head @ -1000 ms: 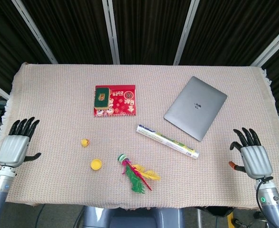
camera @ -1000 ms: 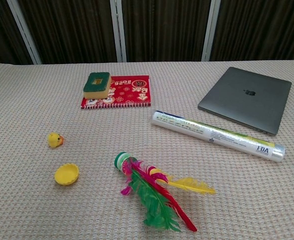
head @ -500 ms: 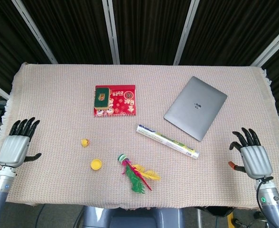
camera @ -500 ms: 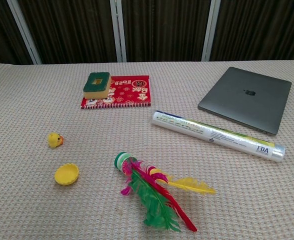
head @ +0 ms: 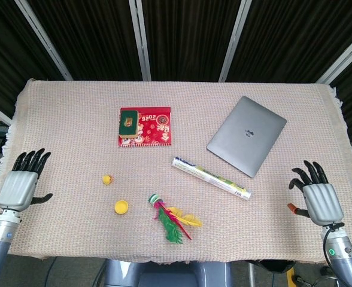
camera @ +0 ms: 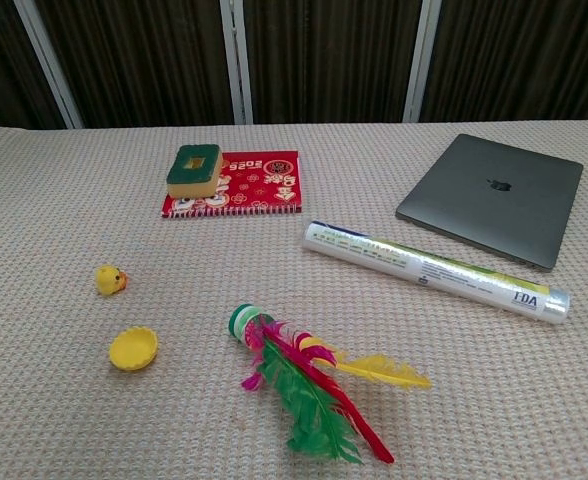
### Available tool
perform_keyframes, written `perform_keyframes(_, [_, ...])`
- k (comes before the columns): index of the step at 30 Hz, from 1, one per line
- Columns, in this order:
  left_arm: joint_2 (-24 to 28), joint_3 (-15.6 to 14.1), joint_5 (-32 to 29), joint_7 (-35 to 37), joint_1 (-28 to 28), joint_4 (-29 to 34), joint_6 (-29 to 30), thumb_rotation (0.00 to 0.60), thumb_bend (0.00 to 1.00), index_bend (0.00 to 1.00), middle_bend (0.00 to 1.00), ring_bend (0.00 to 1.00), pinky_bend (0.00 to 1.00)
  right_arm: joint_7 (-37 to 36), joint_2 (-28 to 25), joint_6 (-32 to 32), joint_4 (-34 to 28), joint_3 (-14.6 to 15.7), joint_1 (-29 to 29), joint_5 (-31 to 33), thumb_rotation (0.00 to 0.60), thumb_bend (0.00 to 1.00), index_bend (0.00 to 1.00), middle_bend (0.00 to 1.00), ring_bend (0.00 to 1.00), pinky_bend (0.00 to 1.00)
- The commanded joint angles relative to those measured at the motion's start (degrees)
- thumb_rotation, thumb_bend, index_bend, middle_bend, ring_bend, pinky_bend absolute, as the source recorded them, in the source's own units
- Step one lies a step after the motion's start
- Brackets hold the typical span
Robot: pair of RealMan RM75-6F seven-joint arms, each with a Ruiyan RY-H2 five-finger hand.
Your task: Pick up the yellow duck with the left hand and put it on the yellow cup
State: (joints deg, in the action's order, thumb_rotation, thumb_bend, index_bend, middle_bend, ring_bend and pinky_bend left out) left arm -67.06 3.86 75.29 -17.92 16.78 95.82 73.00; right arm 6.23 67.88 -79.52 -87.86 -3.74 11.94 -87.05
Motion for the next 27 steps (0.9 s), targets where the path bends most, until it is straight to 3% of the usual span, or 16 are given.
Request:
perform_keyframes(1, [-0.05, 0.03, 0.06, 0.18, -0.01, 0.0, 0.06, 0.6, 0.06, 0.0, 0.0, 0.0, 0.0, 0.07, 0.06, -0.06, 0.07, 0.02, 0.01, -0.09, 0.6, 0.0, 0.48, 0.22, 0.0, 0.0])
perform_keyframes(15, [0.44, 1.0, 0.1, 2.11, 1.22, -1.45, -1.4, 0.6, 0.09, 0.01, 0.0, 0.0, 0.0, 0.09, 0.03, 0.53, -0.22, -0.09, 0.06, 0.7, 0.6, 0.0, 0.49, 0.21, 0.0, 0.0])
perform_keyframes(27, [0.07, 3.29, -3.9, 1.1, 6.86, -7.43, -9.99, 0.6, 0.15, 0.17, 0.0, 0.0, 0.0, 0.21, 0.06, 1.09, -0.49, -0.06, 0.24, 1.01, 0.6, 0.0, 0.49, 0.21, 0.0, 0.0])
